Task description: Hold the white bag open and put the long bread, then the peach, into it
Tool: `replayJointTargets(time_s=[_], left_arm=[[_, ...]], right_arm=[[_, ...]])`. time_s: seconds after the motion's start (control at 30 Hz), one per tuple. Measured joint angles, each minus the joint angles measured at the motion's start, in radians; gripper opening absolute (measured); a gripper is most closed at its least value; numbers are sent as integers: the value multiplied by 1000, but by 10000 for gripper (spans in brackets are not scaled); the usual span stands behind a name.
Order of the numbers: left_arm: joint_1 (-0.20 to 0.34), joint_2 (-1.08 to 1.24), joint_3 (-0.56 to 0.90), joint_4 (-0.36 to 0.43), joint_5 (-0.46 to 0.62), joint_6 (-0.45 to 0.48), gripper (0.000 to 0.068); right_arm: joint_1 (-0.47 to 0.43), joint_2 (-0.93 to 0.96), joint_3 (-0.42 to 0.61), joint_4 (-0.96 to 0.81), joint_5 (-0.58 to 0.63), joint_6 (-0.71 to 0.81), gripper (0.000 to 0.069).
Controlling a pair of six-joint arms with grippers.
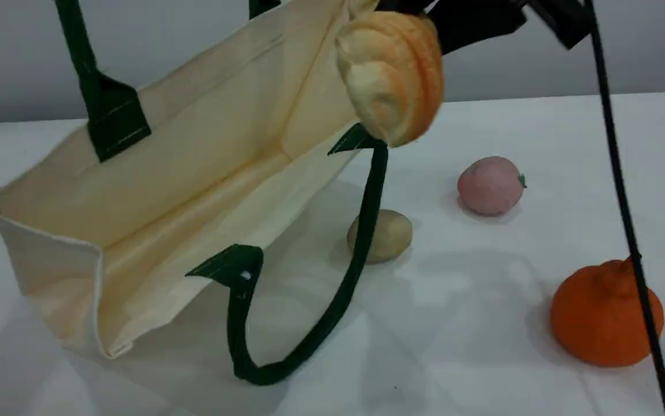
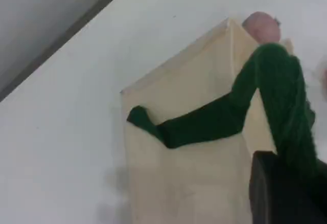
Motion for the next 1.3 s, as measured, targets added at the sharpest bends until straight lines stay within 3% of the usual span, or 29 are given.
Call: replayJointTargets(time_s=[0.3,0.73,1.13,1.3], left_arm=[[0,0,0,0,1,4,88],[0,0,0,0,1,4,88],[0,0,0,-44,1,4,88],[0,0,0,-42,1,4,88]], right_arm=[[1,86,0,199,-5,-146,130],[2,204,0,446,-132,-359,128],[82,291,-1,667,-224,-588,128],[81,324,-1,701,-245,-664,168]])
